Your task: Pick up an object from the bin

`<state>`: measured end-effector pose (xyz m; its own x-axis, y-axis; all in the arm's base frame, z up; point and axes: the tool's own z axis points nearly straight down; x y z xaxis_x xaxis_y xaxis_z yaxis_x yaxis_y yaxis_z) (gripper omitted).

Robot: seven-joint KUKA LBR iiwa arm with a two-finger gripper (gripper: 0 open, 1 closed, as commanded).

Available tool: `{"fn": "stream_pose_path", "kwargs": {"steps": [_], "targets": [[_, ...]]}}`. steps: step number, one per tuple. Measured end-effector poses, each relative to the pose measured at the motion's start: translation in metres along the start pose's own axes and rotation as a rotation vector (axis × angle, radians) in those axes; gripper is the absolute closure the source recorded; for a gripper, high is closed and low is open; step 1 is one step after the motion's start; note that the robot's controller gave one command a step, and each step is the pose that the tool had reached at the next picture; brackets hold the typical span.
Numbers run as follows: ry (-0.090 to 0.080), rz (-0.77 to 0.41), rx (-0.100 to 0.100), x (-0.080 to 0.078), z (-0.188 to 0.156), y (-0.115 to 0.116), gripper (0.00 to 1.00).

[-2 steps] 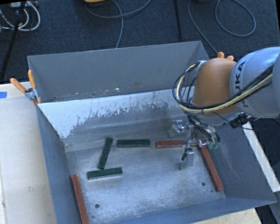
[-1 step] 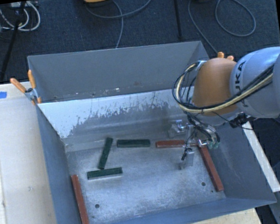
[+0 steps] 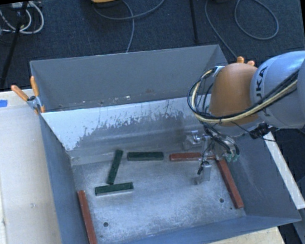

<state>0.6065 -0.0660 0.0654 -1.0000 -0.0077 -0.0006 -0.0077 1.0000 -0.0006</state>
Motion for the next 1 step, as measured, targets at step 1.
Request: {"fn": "stream_pose_path", "kwargs": {"steps": [1], "targets": [[0.0,-0.006,0.0,-0.0004,-0.0001,0.0009,0.0]]}}
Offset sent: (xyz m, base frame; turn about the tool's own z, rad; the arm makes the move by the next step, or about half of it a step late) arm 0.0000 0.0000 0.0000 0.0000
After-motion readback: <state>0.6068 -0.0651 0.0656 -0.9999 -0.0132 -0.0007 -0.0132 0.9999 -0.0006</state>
